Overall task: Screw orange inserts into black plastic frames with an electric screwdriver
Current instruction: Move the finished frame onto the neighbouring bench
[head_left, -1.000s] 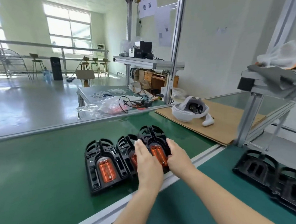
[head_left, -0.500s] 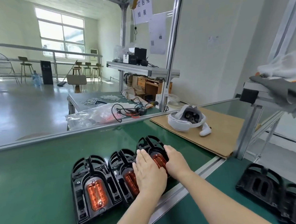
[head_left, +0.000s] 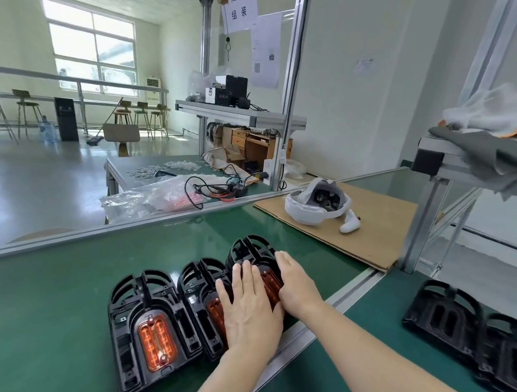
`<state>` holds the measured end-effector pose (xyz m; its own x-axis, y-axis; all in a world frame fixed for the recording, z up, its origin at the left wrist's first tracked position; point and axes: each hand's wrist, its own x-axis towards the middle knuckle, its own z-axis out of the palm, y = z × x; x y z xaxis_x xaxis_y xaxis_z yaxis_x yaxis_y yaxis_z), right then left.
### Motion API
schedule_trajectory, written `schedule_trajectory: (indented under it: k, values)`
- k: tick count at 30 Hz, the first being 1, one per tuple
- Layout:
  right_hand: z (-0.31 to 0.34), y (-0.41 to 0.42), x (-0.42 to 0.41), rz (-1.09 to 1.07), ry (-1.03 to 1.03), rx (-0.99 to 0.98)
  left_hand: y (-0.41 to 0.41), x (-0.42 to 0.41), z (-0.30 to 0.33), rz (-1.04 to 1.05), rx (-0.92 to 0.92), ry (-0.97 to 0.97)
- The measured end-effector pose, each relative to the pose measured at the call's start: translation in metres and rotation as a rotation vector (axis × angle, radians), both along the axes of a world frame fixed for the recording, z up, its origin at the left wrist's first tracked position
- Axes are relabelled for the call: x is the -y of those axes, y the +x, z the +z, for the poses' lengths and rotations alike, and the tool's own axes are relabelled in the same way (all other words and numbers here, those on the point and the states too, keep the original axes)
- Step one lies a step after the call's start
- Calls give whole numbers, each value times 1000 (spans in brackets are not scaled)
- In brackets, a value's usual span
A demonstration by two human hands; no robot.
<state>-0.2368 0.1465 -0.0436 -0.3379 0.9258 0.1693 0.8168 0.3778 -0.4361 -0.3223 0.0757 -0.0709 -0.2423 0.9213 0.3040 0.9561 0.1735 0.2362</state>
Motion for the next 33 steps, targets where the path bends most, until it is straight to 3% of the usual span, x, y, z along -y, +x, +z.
schedule_trajectory:
  k: [8,14,21,33]
  values:
    - [-7,8,1,-37,-38,-85,-1,3,-2,-7,-41,25]
    - [-11,12,9,-99,-36,-38,2,4,2,-13,-49,56]
    - [-18,40,35,-356,-25,9,35,15,8,-155,75,236]
    - [-19,163,66,-696,34,58,149,17,2,-392,191,109]
